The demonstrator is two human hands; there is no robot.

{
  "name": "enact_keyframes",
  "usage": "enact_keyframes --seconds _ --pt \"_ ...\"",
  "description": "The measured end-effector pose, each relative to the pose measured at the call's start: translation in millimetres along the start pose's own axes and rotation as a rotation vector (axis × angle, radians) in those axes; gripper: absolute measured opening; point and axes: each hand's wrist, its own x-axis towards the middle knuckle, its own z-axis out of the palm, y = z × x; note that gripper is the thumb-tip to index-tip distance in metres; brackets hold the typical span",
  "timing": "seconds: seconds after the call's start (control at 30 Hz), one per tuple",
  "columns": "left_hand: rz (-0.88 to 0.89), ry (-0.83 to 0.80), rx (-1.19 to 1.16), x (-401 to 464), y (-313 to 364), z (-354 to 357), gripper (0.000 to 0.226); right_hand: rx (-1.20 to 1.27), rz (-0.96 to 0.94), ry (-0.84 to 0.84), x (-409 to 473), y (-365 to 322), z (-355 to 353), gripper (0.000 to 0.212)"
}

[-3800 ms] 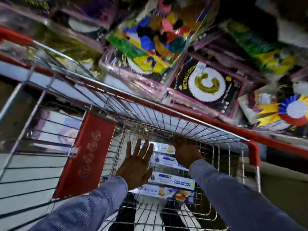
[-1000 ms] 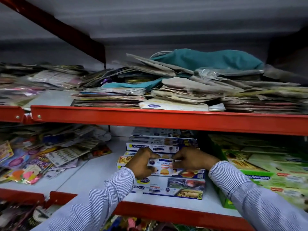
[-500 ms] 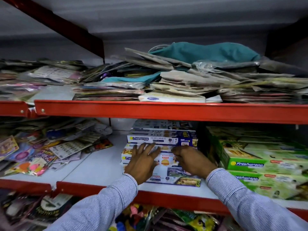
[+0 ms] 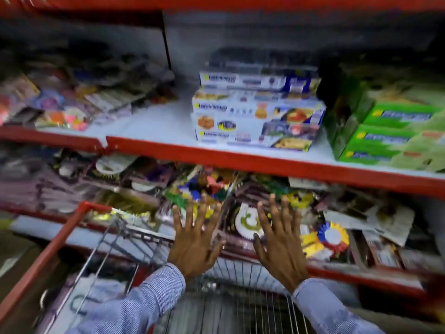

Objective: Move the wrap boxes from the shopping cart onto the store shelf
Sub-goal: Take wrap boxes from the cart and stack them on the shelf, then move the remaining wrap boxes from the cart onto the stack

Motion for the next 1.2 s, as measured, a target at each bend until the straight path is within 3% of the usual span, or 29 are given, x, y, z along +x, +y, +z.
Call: enact_keyframes --seconds 0.23,0.3,0.43,0.53,0.7,0.9,1.07,1.2 --pt "-0.081 -0.475 -0.094 -137 1 114 0.075 0.093 -0.038 -0.555 -122 -26 120 0.07" --pt "-0.074 -0.612 -0.074 -170 4 145 0.076 0.104 -0.078 -0.811 -158 -31 158 0.071" --pt "0.027 -0.685 -0.047 -215 1 189 0.084 0.087 -0.132 -1.192 -208 -41 221 0.073" --pt "0.076 -0.735 0.004 -235 -3 207 0.086 0.033 -0.132 -1.331 -230 -50 251 0.074" --pt "0.164 -0.839 -0.006 -249 -3 216 0.074 0.025 -0.172 -1.384 -228 -49 272 0.071" --pt "0.428 -0.922 -0.101 -249 22 230 0.055 0.031 -0.141 -1.219 -193 -31 258 0.054" --pt "0.242 -1.189 -0.143 -248 49 261 0.058 0.062 -0.089 -1.062 -177 -17 235 0.056" --pt "0.105 -1.196 -0.195 -235 58 264 0.036 0.127 -0.072 -0.949 -167 -13 209 0.06"
